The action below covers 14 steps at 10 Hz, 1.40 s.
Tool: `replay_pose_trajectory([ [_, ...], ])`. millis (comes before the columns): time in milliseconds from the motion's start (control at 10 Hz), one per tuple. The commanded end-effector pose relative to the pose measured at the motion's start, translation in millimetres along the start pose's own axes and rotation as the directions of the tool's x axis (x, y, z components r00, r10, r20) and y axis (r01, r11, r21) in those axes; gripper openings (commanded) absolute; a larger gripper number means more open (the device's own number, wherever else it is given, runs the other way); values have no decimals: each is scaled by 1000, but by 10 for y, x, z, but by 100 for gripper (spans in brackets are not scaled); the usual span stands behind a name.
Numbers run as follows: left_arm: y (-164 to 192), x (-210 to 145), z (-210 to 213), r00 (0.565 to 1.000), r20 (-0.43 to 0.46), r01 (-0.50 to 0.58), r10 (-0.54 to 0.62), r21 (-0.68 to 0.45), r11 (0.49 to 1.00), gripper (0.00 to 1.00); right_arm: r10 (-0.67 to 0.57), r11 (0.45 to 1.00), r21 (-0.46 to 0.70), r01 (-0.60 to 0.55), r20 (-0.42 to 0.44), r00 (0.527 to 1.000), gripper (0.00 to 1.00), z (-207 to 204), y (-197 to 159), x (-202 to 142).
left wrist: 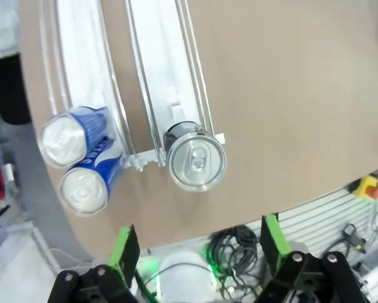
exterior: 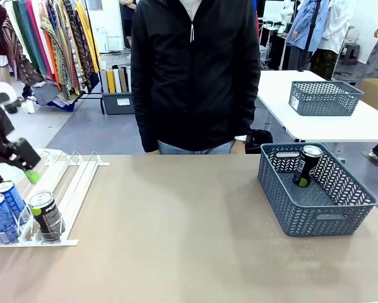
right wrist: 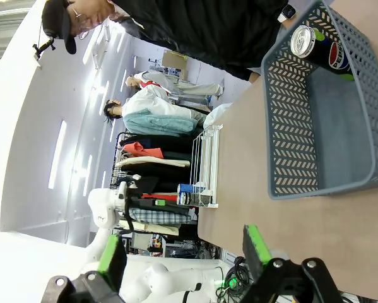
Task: Retrieve and store the cans from the dispenser.
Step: Pick up the last remaining can from one row of the Automatic Can Dispenser and place it in the middle of the table.
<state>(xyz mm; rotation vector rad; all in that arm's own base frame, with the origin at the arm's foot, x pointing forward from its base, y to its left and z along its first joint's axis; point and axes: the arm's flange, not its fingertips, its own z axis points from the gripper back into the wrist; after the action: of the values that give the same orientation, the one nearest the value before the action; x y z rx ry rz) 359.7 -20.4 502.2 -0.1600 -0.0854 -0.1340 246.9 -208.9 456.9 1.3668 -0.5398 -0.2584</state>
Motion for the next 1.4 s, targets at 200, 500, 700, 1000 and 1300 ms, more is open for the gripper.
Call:
replay_pose_trajectory([
  [200, 7, 65, -488, 999, -8, 34, -35, -63, 997, 100, 22, 1000, 12, -22, -2, 1000, 100, 15, 18, 15],
  [500, -17, 245, -849, 997, -61, 41, -42, -19, 999, 100, 22, 1000, 12, -22, -2, 1000, 100, 15, 18, 15],
  [700, -45, 292, -928, 998, -60, 17, -15, 37, 999, 100, 22, 1000, 12, -22, -2, 1000, 100, 15, 18, 15],
  [1000, -72, 333, -1032, 999, -48, 15, -12, 65, 998, 100, 22, 1000, 12, -22, -2, 1000, 100, 15, 18, 15],
  [1300, -84, 320, -1020, 998, -64, 15, -9, 96, 995, 100, 22, 1000, 12, -22, -2, 1000, 100, 15, 18, 15],
])
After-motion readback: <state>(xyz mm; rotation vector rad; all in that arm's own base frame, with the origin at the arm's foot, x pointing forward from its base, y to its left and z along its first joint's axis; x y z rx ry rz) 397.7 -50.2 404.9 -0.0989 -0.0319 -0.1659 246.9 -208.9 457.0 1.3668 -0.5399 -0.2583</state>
